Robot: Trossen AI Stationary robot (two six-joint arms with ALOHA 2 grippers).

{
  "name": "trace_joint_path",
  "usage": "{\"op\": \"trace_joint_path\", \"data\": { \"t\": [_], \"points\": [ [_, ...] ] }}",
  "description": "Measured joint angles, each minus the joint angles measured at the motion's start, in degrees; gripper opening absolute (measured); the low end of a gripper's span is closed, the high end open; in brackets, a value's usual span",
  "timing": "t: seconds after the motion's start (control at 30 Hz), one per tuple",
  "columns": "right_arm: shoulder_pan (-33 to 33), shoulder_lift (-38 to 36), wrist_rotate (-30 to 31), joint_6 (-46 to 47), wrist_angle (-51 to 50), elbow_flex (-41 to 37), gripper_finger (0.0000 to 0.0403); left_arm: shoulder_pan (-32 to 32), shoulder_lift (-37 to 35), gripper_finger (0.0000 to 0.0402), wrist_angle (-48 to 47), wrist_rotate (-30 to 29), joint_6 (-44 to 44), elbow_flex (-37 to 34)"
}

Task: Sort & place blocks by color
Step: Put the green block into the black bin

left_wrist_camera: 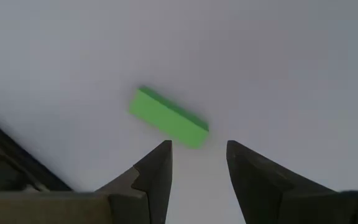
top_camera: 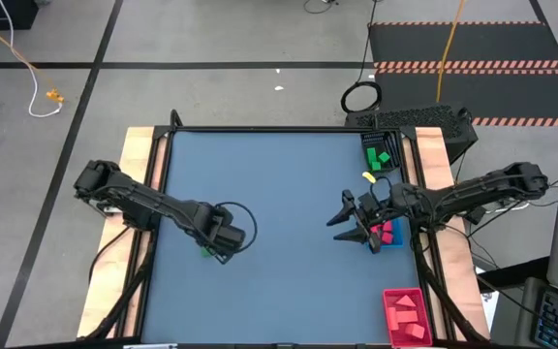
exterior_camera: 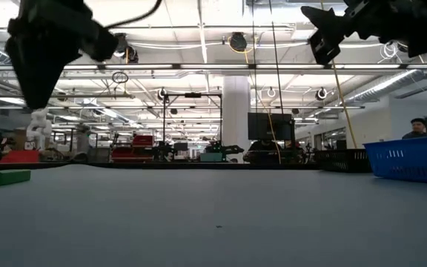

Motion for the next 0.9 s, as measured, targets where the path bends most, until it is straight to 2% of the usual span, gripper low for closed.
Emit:
{"op": "trace_joint_path", "data": {
  "t": [0.13, 0.27, 0.43, 0.53, 0.7, 0.9],
  "points": [
    [1.5, -1.0, 0.0, 1.2, 0.0, 0.0, 0.0199, 1.8, 0.0, 0.0154, 5.1, 4.5, -1.1, -4.9],
    [2.7, -3.1, 0.0, 1.0, 0.0, 0.0, 0.0199, 3.6, 0.0, 0.0154, 5.3, 9.1, -3.0, -10.1],
    [3.9, -5.6, 0.0, 0.3, -0.2, 0.0, 0.0199, 5.6, -0.1, 0.0154, 5.8, 11.2, -4.9, -16.0],
    [4.2, -6.8, -0.1, -0.8, -1.9, 0.0, 0.0199, 6.8, -0.1, 0.0154, 10.9, 13.2, -5.0, -18.7],
    [4.2, -8.1, 0.0, -1.1, -4.8, 0.0, 0.0199, 8.2, -0.2, 0.0154, 18.9, 15.7, -2.7, -20.0],
    [4.2, -8.5, 0.0, -1.1, -5.4, 0.0, 0.0199, 9.6, -0.2, 0.0154, 21.6, 15.3, -1.9, -20.0]
  ]
}}
